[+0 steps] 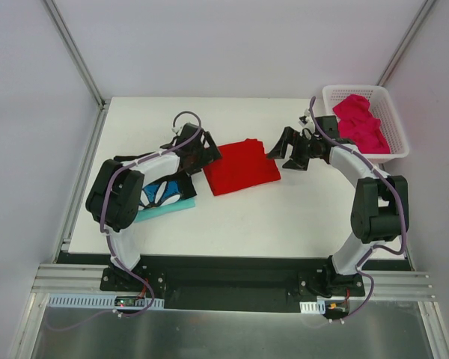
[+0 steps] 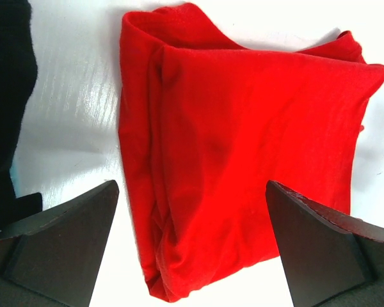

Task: Fold and stack the t-shirts

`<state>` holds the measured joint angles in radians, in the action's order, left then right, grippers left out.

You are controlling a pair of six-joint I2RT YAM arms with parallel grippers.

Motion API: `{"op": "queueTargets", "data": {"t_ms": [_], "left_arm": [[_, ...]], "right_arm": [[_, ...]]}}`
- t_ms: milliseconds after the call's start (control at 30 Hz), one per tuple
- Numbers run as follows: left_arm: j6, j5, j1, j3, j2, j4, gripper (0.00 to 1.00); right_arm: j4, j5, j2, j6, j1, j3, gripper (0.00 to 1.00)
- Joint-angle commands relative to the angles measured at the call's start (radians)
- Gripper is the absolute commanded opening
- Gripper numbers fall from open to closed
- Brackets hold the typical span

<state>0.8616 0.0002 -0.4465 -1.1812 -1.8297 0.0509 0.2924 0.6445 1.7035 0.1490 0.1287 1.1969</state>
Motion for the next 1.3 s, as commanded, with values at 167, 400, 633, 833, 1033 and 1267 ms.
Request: {"op": "queueTargets", "data": {"t_ms": [167,400,633,833,1033,1267], "left_arm": [[0.014,0.006,-0.018,0.025,-0.063,-0.098,0.99],[-0.001,-0.032,-0.024,0.003,-0.106,-0.103,0.99],[-0.036,-0.002,-0.063,-0.138,-0.218,-0.115,0.99],[-0.038,0.044,-0.093,-0.257,-0.301,-0.115,0.99],[-0.021,0.066,-0.124,-0.327,-0.339,-0.114,0.99],[0.059,0.040,-0.169,-0.316,-0.335,-0.115,0.99]], "right_arm": [[0.028,0.012,-0.028,-0.014,-0.003,0.041,0.98],[0.080,-0.006,-0.114,-0.017,-0.008,0.059,0.98],[0.175,-0.081,-0.208,-0.069,-0.015,0.081,0.98],[0.220,-0.121,-0.246,-0.075,-0.041,0.090,0.98],[0.243,-0.126,-0.262,-0.078,-0.049,0.095,0.98],[0.246,-0.129,-0.262,-0.071,-0.054,0.090,0.98]]}}
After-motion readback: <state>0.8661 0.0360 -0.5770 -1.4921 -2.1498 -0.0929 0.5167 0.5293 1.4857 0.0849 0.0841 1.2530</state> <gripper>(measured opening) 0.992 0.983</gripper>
